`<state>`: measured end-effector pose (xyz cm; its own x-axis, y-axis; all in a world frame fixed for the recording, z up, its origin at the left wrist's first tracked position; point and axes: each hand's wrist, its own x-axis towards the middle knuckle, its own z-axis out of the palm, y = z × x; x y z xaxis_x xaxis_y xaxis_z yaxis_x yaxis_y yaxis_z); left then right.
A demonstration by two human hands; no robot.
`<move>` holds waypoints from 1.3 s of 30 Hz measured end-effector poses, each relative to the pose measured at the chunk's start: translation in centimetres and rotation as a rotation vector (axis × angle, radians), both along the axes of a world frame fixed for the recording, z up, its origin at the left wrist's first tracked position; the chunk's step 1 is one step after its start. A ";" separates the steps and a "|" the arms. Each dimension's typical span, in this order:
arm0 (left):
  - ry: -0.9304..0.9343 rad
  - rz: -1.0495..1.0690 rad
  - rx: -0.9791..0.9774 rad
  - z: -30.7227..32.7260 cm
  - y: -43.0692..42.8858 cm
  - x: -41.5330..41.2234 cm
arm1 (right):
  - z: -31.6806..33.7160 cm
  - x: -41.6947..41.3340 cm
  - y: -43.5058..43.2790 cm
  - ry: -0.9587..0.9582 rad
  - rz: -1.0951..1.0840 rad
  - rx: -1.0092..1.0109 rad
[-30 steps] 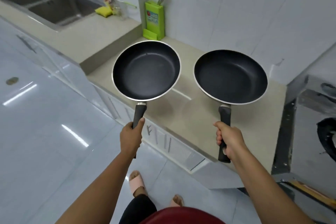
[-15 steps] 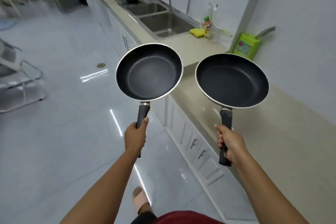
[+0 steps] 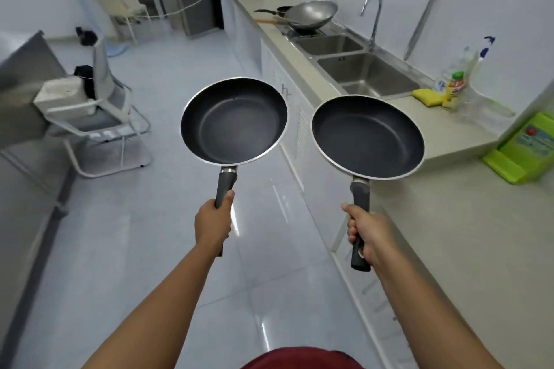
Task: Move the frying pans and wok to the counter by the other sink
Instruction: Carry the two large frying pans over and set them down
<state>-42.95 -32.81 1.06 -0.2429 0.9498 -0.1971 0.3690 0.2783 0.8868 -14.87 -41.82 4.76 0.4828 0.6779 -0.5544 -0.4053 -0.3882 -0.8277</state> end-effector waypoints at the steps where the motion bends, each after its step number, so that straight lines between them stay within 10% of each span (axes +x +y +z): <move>1: 0.000 0.014 0.003 0.2 1.2 -0.9 | 0.2 -0.7 1.6 -0.005 0.018 0.005; 39: 0.213 0.253 -0.149 -1.0 65.4 -28.3 | -0.1 -25.3 79.5 0.032 0.462 -0.158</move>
<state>-71.29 32.54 0.06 -0.5172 0.8192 -0.2479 0.4444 0.5046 0.7402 -40.17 37.64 4.64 0.1322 0.7236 -0.6774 -0.1857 -0.6532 -0.7340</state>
